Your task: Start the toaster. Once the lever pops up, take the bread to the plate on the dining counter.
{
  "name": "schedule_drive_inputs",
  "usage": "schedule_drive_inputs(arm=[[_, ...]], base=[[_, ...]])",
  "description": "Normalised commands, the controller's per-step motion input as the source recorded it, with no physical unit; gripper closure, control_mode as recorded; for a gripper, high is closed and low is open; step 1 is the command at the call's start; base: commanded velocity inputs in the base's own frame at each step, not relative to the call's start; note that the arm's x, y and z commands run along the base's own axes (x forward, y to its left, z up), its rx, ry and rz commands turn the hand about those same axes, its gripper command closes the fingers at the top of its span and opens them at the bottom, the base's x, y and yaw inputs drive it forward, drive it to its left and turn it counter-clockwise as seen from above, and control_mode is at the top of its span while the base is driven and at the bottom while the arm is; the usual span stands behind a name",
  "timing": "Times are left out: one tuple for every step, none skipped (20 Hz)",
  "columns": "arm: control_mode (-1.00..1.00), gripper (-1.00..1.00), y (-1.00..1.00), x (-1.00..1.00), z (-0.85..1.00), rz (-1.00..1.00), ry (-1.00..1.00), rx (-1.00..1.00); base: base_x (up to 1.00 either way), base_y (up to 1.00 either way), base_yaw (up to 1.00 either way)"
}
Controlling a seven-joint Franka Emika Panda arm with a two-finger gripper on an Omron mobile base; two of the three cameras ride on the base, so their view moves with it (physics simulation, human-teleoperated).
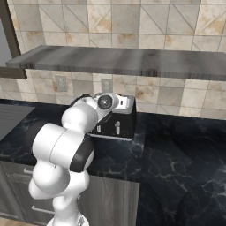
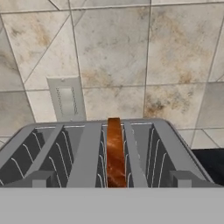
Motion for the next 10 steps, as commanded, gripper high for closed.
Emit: schedule_drive_inputs(arm=[[-1.00, -1.00, 0.00, 0.11, 0.00, 0.00, 0.00, 0.02], [-1.00, -1.00, -0.07, 0.04, 0.00, 0.00, 0.00, 0.03], [-1.00, -1.00, -0.06, 0.01, 0.00, 0.00, 0.00, 0.02], [-1.00, -1.00, -0.04, 0.00, 0.00, 0.00, 0.00, 0.01], [-1.00, -1.00, -0.02, 0.00, 0.00, 0.01, 0.00, 0.00], [-1.00, -1.00, -0.04, 0.00, 0.00, 0.01, 0.00, 0.00], [-1.00, -1.00, -0.03, 0.00, 0.00, 0.01, 0.00, 0.01], [-1.00, -1.00, -0.01, 0.00, -0.01, 0.01, 0.00, 0.00], [-1.00, -1.00, -0.06, 0.00, -0.07, 0.01, 0.00, 0.00], [-1.00, -1.00, -0.10, 0.00, -0.09, 0.01, 0.00, 0.01]], base=[[0.00, 0.00, 0.00], [0.00, 0.00, 0.00], [0.00, 0.00, 0.00], [0.00, 0.00, 0.00], [0.00, 0.00, 0.00], [0.00, 0.00, 0.00], [0.00, 0.00, 0.00], [0.00, 0.00, 0.00], [0.00, 0.00, 0.00], [0.00, 0.00, 0.00]])
